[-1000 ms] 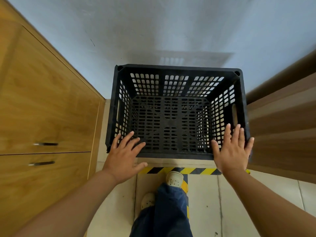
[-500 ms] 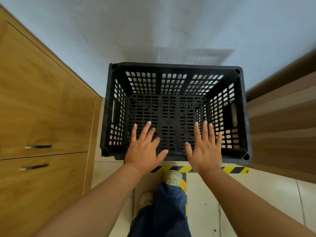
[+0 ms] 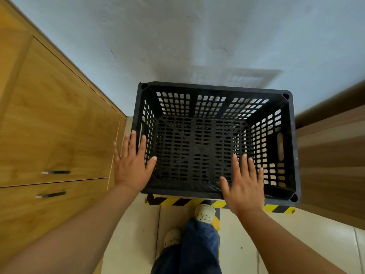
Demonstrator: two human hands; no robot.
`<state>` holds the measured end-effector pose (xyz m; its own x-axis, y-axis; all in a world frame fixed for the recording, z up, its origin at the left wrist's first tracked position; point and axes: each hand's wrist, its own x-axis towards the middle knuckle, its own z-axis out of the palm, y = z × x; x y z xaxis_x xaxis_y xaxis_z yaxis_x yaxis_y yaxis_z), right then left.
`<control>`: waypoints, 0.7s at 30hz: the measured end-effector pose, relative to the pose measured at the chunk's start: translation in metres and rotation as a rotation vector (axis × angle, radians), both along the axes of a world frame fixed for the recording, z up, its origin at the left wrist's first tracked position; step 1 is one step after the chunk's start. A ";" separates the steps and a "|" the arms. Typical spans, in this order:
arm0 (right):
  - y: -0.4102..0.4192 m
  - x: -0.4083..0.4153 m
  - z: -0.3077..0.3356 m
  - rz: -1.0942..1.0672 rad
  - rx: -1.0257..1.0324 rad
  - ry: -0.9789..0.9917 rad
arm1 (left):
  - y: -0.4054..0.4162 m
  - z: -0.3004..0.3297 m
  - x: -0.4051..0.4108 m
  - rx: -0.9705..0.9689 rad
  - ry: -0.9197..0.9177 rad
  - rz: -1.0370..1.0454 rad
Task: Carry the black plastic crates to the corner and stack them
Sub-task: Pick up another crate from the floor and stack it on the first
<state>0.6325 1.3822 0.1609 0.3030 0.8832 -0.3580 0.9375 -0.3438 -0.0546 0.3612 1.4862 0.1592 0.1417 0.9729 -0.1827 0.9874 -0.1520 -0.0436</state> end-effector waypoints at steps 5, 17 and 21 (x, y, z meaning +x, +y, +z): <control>0.000 0.001 -0.003 0.019 0.018 -0.004 | 0.003 -0.008 -0.002 0.006 0.001 -0.014; -0.001 0.005 0.005 0.014 -0.041 0.051 | -0.002 0.000 0.002 0.013 -0.019 -0.018; -0.006 0.021 0.012 0.051 0.063 0.129 | 0.000 0.004 0.004 -0.005 0.000 -0.020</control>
